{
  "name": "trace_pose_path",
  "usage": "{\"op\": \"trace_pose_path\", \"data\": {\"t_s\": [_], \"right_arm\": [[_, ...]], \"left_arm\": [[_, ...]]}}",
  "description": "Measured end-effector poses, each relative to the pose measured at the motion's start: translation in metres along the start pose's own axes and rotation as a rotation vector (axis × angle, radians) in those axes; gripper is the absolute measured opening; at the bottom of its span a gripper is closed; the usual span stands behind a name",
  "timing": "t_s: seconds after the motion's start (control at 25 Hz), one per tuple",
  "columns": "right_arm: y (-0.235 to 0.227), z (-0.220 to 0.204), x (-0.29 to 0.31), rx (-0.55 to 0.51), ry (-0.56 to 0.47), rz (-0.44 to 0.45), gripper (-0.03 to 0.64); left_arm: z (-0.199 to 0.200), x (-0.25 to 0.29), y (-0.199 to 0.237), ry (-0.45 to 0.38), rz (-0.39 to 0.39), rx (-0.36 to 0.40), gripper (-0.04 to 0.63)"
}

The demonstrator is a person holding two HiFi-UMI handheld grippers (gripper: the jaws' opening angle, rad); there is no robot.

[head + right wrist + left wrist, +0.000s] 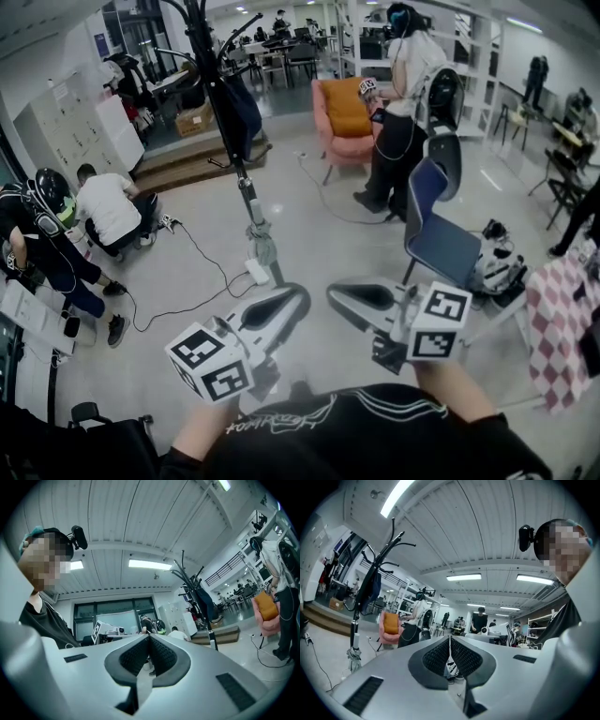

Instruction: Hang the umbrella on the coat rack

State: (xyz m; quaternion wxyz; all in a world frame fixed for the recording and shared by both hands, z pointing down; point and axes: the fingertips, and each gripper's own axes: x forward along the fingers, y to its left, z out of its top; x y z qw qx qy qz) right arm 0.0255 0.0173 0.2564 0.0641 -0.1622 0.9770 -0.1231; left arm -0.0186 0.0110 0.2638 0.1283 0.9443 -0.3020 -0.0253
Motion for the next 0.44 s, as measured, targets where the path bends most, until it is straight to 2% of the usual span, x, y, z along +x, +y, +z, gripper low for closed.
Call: {"op": "trace_pose_path", "data": {"t_s": [0.44], "right_arm": [[0.0026,-0.0025,-0.0087,-0.002,-0.006,-0.003,0.014]], "left_arm": [[-0.0046,0.0027,-0.0081,0.004,0.005,-0.002,0.009]]}}
